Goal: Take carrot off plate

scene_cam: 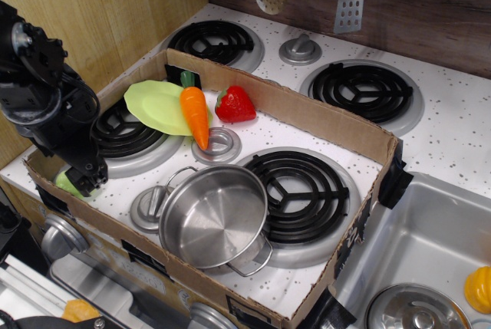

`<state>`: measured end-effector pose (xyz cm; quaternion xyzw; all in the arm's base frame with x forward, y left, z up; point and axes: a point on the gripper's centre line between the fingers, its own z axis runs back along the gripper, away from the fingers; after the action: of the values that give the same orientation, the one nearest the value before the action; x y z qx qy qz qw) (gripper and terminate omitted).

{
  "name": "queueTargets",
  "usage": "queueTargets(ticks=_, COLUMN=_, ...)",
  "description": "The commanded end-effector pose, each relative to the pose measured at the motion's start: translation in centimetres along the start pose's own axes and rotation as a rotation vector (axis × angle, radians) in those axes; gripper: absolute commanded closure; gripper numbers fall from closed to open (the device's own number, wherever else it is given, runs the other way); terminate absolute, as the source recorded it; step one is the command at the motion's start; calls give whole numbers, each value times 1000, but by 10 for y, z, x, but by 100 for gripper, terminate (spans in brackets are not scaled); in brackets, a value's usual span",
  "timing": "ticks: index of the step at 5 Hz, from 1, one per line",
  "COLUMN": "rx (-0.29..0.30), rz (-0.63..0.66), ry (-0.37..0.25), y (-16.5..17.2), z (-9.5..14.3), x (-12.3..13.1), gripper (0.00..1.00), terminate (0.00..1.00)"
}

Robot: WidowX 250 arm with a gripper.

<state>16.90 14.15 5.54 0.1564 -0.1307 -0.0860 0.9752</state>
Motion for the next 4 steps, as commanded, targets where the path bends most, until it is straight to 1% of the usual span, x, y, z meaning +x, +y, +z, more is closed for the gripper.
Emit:
queueTargets(ticks=1, rx=0, rz=0, ry=0, y=0, z=0, x=0, gripper=0, terminate=0)
queueTargets(ticks=2, rx=107, rz=19, ry=9, y=1, z=10, x=15, gripper=0, terminate=0)
queueTargets(ticks=3, rx=146, rz=41, ry=28, y=3, z=19, x=36, gripper=0, terminate=0)
queueTargets(ticks=4, rx=266, rz=128, ry=16, y=6, z=16, x=54, gripper=0, terminate=0)
